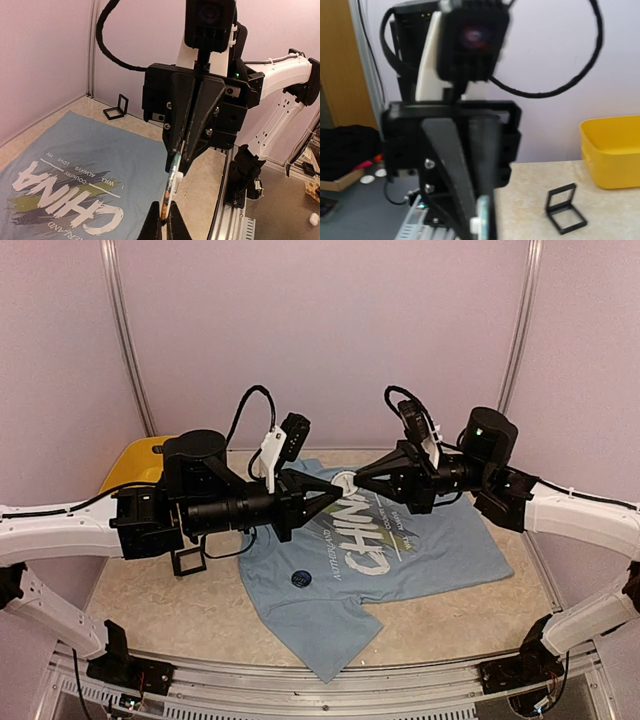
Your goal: Pin the brooch onto the clothing
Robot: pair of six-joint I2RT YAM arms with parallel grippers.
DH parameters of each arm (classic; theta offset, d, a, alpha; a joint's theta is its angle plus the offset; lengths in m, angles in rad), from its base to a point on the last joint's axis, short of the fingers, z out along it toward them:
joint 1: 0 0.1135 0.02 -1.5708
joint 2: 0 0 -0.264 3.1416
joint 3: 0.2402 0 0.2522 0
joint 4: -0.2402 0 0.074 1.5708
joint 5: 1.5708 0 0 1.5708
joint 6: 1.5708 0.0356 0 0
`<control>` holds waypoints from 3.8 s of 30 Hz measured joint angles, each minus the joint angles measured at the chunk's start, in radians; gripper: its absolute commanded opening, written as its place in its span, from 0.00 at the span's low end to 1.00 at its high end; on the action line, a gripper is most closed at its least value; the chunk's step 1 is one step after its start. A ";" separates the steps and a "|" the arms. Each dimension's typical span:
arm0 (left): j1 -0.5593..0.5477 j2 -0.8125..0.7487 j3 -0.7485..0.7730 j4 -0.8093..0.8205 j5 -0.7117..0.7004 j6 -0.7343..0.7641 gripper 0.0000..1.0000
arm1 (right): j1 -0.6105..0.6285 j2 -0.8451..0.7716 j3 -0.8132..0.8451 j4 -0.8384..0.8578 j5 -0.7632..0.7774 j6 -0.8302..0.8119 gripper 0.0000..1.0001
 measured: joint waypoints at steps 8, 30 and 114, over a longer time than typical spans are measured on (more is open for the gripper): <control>0.005 -0.001 0.000 0.005 0.043 0.000 0.00 | -0.001 -0.007 -0.002 -0.006 0.001 -0.016 0.24; -0.028 -0.001 0.000 0.002 0.071 0.100 0.00 | 0.002 0.038 0.031 -0.064 -0.096 -0.011 0.18; 0.245 0.004 -0.362 -0.031 -0.238 -0.322 0.61 | -0.130 0.244 -0.035 -0.221 0.179 -0.009 0.00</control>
